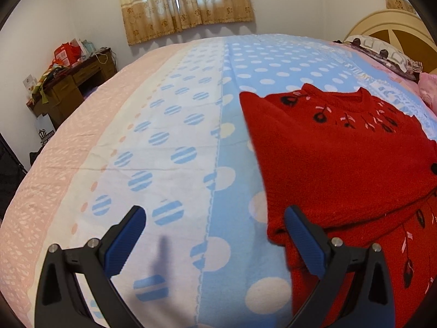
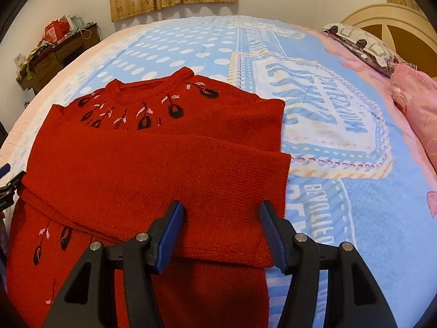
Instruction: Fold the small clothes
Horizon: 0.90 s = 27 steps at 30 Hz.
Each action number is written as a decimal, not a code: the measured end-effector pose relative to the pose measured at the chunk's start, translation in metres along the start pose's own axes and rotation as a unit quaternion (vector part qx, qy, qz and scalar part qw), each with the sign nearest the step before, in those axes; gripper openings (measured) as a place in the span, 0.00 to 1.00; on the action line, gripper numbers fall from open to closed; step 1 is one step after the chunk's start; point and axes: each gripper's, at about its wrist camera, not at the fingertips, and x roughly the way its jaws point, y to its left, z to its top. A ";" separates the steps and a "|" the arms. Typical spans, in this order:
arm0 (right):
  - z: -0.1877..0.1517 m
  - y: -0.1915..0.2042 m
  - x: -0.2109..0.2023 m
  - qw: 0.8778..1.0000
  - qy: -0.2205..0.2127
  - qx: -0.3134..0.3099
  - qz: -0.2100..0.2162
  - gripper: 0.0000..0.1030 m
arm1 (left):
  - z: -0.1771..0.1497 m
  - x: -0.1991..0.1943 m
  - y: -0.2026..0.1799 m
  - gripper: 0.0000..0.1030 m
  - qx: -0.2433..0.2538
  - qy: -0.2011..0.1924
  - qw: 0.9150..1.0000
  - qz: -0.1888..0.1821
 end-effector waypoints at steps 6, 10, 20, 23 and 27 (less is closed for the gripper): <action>-0.006 0.004 -0.006 1.000 -0.006 -0.013 -0.012 0.57 | -0.002 -0.003 0.003 1.00 -0.006 0.003 1.000 0.000; -0.004 -0.001 -0.004 1.000 -0.003 0.000 -0.005 0.58 | -0.004 0.000 0.002 1.00 -0.002 0.004 1.000 0.000; -0.007 0.000 -0.017 1.000 -0.020 0.006 -0.010 0.59 | -0.003 -0.006 0.001 1.00 0.001 0.003 1.000 0.002; -0.011 0.003 -0.023 1.000 -0.021 -0.001 -0.016 0.62 | -0.004 -0.015 0.003 1.00 -0.002 -0.002 1.000 -0.006; -0.016 0.002 -0.031 1.000 -0.027 0.008 -0.012 0.64 | -0.009 -0.021 0.004 1.00 -0.003 -0.004 1.000 -0.014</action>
